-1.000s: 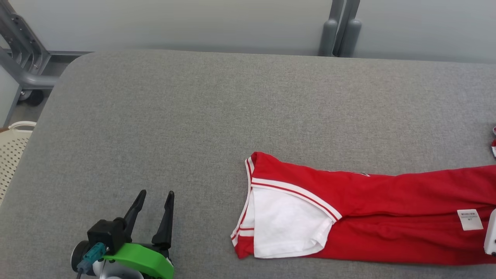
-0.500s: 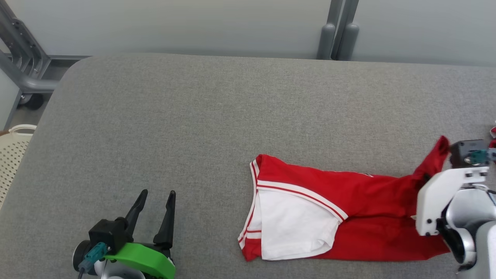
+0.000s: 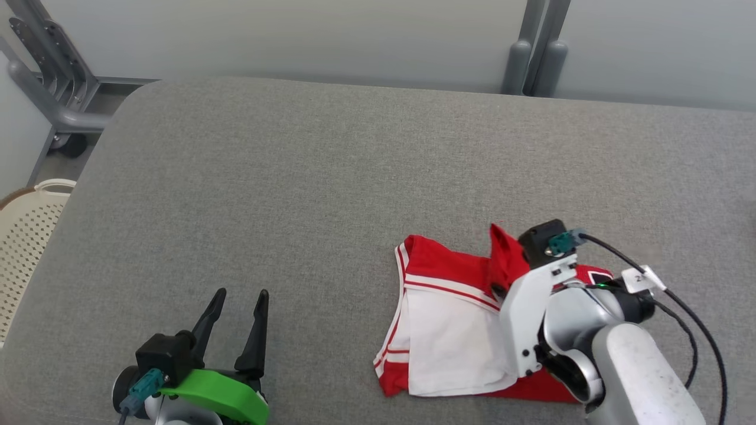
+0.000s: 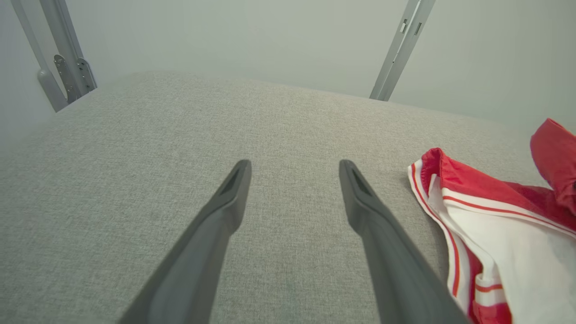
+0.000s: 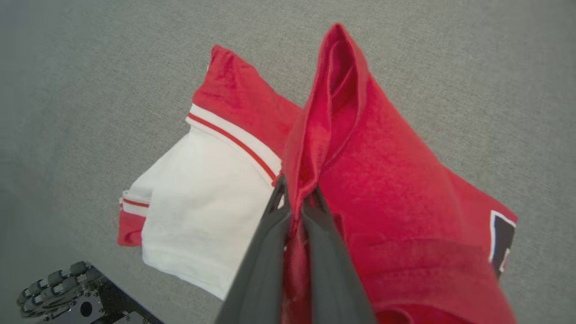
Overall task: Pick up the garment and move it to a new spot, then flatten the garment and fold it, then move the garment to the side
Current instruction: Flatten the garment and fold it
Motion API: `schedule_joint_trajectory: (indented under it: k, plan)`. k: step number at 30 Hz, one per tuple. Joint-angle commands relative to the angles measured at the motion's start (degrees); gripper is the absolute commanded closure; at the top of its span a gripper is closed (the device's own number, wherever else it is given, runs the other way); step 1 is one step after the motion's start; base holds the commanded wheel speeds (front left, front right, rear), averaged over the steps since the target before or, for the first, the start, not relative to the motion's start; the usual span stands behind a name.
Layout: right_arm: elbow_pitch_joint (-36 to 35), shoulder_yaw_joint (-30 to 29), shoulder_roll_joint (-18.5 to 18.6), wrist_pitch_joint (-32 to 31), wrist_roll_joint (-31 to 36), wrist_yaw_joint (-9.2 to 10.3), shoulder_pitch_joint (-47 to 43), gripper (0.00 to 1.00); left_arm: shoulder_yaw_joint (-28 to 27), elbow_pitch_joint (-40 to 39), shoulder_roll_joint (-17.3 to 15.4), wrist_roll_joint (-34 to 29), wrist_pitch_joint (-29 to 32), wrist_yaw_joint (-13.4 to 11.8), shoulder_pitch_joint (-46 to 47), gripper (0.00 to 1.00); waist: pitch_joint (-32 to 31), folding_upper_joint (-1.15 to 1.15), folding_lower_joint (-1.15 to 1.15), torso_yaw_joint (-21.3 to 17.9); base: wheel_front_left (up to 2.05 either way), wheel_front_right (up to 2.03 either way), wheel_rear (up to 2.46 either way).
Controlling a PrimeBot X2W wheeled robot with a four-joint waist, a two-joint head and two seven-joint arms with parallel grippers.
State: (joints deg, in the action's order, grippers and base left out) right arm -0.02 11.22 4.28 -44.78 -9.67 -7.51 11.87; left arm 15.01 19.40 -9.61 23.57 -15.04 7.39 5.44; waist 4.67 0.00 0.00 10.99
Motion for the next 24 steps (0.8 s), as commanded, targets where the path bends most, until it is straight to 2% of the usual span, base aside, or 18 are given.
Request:
schedule_joint_trajectory:
  k: [1, 10, 24]
  plan:
    - [1.62, 1.81, -0.33, 0.83, -0.50, 0.05, 1.68, 1.00, -0.11, -0.04, 0.04, 0.13, -0.12, 0.12, 0.45, 0.00, 0.11, 0.00, 0.00, 0.24, 0.00, 0.00, 0.00]
    - [11.19, 9.58, -1.19, 4.12, -2.77, 0.05, 7.80, 1.00, 0.13, -0.02, 0.27, -0.06, -0.12, 0.11, 0.85, 0.00, 0.51, 0.00, 0.00, 1.20, 0.00, 0.00, 0.00]
    - [20.52, 14.98, -1.35, 6.96, -5.55, 0.05, 12.99, 1.00, 0.49, 0.12, 0.94, -0.06, -0.12, 0.11, 0.75, 0.00, 1.13, 0.00, 0.00, 2.52, 0.00, 0.00, 0.00]
